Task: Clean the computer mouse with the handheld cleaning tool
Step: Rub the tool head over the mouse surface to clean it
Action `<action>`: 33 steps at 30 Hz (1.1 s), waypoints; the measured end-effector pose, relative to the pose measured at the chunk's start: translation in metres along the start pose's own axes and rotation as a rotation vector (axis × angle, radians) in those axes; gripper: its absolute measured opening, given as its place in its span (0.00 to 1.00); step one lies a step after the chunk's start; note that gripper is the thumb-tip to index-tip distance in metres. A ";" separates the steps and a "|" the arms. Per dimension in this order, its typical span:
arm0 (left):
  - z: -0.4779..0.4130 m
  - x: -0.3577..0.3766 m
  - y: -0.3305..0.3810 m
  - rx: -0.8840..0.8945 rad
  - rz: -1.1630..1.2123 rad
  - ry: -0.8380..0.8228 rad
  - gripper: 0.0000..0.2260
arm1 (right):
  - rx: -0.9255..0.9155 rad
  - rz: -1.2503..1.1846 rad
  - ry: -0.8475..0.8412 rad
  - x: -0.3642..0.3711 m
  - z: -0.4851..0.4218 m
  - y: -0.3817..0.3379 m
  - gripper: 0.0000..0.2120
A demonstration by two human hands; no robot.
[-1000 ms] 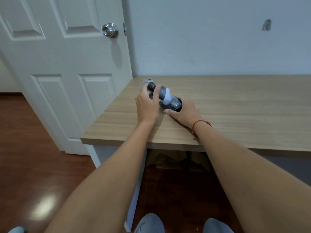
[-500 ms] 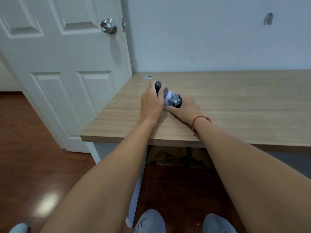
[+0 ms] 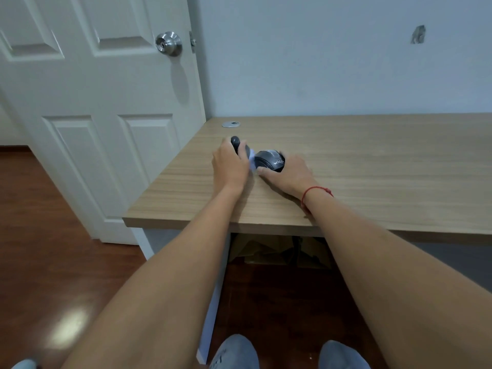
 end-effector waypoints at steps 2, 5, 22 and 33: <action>0.000 0.002 0.002 0.050 0.052 0.010 0.11 | 0.040 -0.097 -0.023 -0.002 -0.002 0.001 0.18; 0.000 0.004 -0.003 -0.033 0.013 -0.041 0.11 | 0.014 -0.133 -0.015 -0.003 -0.003 0.001 0.15; 0.000 0.006 -0.007 -0.128 0.222 -0.090 0.15 | 0.021 0.014 0.039 0.000 -0.010 0.004 0.19; 0.000 0.009 0.000 -0.062 0.125 -0.074 0.13 | -0.001 -0.033 0.009 -0.002 -0.005 0.002 0.17</action>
Point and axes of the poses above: each hand's wrist, its own z-axis away from the middle knuckle, its own x-axis out of the palm, y = z × x, the point moved 3 cm from there along -z, towards the middle knuckle, and after that the axes turned 4 degrees about x, right-handed, at the moved point
